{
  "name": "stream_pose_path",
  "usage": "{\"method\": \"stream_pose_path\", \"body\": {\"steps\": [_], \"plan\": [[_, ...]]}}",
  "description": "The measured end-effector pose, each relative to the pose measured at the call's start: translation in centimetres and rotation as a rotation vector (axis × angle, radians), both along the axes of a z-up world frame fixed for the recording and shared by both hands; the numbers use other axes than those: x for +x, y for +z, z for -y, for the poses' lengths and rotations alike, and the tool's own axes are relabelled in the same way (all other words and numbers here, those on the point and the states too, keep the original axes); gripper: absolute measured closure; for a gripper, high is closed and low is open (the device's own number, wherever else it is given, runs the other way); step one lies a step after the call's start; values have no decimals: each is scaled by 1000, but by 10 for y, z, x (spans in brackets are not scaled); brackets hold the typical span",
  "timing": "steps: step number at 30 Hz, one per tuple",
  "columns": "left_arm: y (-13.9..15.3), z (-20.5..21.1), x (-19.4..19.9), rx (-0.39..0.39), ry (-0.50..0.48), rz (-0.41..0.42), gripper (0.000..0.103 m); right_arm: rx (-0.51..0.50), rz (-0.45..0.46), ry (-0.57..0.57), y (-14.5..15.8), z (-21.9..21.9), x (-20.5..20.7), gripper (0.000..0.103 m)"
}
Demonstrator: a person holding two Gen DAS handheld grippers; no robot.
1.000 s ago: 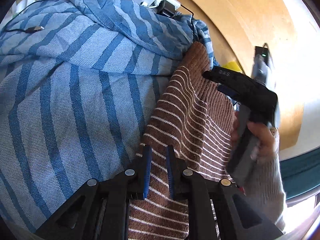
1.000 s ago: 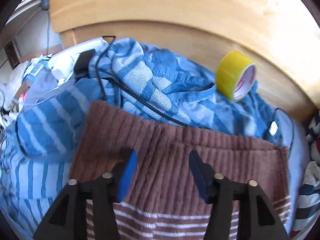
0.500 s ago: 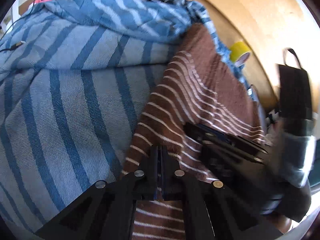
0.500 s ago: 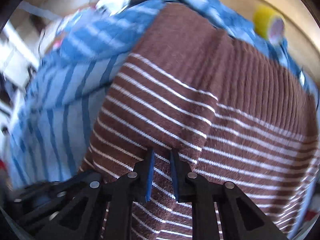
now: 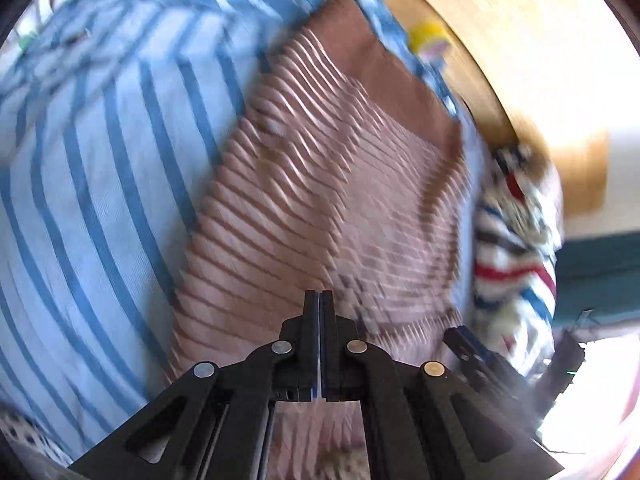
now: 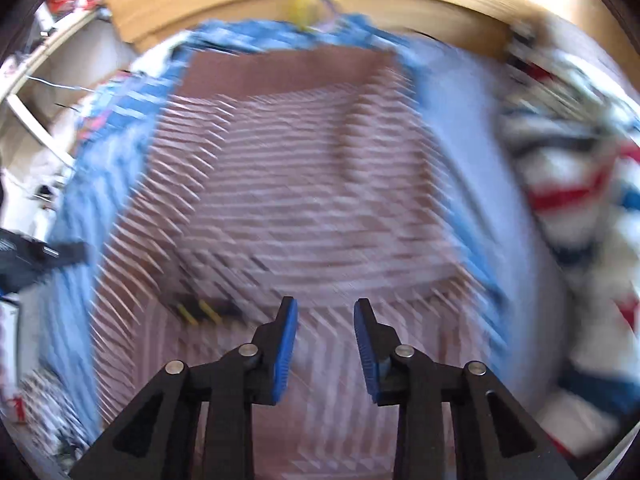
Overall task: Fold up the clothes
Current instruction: 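Grasp the cardigan's side edge with the left tool and fold it lengthwise over the body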
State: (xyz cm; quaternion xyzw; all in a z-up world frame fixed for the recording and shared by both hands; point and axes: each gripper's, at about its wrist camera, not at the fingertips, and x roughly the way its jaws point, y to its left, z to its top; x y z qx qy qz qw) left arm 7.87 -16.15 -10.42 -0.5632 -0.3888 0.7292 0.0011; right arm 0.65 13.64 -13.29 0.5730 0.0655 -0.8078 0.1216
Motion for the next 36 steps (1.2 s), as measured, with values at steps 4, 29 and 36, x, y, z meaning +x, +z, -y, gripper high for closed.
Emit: {"method": "stream_pose_path", "body": {"steps": [4, 29, 36], "plan": [[5, -56, 5, 32, -36, 1, 53, 98, 56, -165, 0, -72, 29, 50], [-55, -255, -97, 202, -332, 110, 37, -179, 138, -206, -11, -121, 57, 83], [-65, -263, -85, 93, -386, 163, 82, -170, 128, -102, 16, -90, 72, 84]]}}
